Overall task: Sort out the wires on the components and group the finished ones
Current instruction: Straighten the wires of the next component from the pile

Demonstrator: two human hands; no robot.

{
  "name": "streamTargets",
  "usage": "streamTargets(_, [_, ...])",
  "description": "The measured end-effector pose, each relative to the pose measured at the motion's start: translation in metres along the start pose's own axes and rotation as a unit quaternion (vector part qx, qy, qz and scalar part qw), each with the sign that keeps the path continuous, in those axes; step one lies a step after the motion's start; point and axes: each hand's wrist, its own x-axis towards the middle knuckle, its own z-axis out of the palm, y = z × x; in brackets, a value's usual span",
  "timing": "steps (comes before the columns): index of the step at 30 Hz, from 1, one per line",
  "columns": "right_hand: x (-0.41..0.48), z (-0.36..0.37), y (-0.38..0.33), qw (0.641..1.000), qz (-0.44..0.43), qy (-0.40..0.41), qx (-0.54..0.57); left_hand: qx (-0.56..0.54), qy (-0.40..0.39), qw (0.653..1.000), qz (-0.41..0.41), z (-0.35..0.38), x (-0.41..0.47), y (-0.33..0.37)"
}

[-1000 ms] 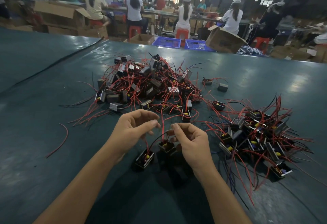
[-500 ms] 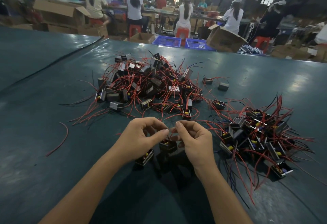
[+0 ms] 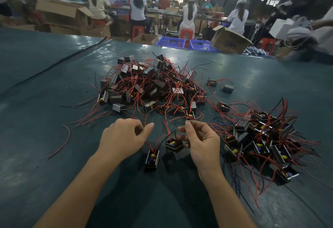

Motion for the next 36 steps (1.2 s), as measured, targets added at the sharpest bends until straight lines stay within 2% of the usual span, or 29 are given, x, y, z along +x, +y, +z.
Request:
streamTargets(2, [-0.001, 0.0, -0.001, 1.0, -0.008, 0.011, -0.009, 0.029, 0.004, 0.999, 0.013, -0.001, 0.0, 0.0])
streamTargets(3, [-0.001, 0.0, -0.002, 1.0, -0.012, 0.016, -0.011, 0.008, 0.015, 0.999, 0.033, -0.002, -0.001, 0.001])
streamTargets(5, [-0.001, -0.001, -0.004, 1.0, -0.016, 0.019, -0.011, -0.123, 0.013, 0.988, 0.089, -0.003, -0.002, 0.005])
streamTargets(7, [-0.002, -0.001, -0.006, 1.0, -0.015, 0.009, -0.009, -0.29, -0.03, 0.949, 0.122, -0.005, -0.005, 0.015])
streamTargets(8, [-0.003, 0.0, -0.006, 1.0, -0.014, 0.003, -0.008, -0.331, -0.054, 0.933, 0.129, -0.005, -0.007, 0.02])
streamTargets(9, [-0.004, 0.0, -0.007, 1.0, -0.016, -0.003, -0.008, -0.336, -0.076, 0.929, 0.137, -0.003, -0.009, 0.024])
streamTargets(12, [-0.004, -0.001, -0.007, 1.0, -0.027, -0.008, -0.011, -0.272, -0.106, 0.948, 0.126, 0.007, -0.013, 0.028])
streamTargets(15, [-0.004, -0.001, -0.007, 0.999, -0.037, -0.017, -0.014, -0.338, -0.118, 0.933, 0.04, 0.01, -0.012, 0.028])
streamTargets(17, [-0.004, 0.0, -0.006, 0.999, -0.039, -0.022, -0.007, -0.337, -0.135, 0.932, 0.005, 0.011, -0.01, 0.028])
streamTargets(19, [-0.003, 0.0, -0.004, 0.999, -0.033, -0.028, 0.004, -0.335, -0.129, 0.933, 0.001, 0.013, -0.009, 0.026])
streamTargets(23, [-0.002, -0.001, -0.002, 0.999, -0.014, -0.031, 0.007, -0.401, -0.169, 0.9, -0.009, 0.01, -0.008, 0.026])
streamTargets(27, [-0.001, -0.002, 0.0, 0.999, -0.018, -0.025, -0.013, -0.385, -0.21, 0.899, 0.006, 0.007, -0.01, 0.029])
streamTargets(31, [-0.001, -0.002, 0.001, 0.999, -0.008, -0.026, -0.026, -0.359, -0.177, 0.916, 0.012, 0.009, -0.01, 0.03])
streamTargets(36, [-0.003, -0.001, -0.002, 0.997, 0.017, -0.067, -0.032, -0.428, -0.144, 0.892, -0.029, 0.011, -0.007, 0.03])
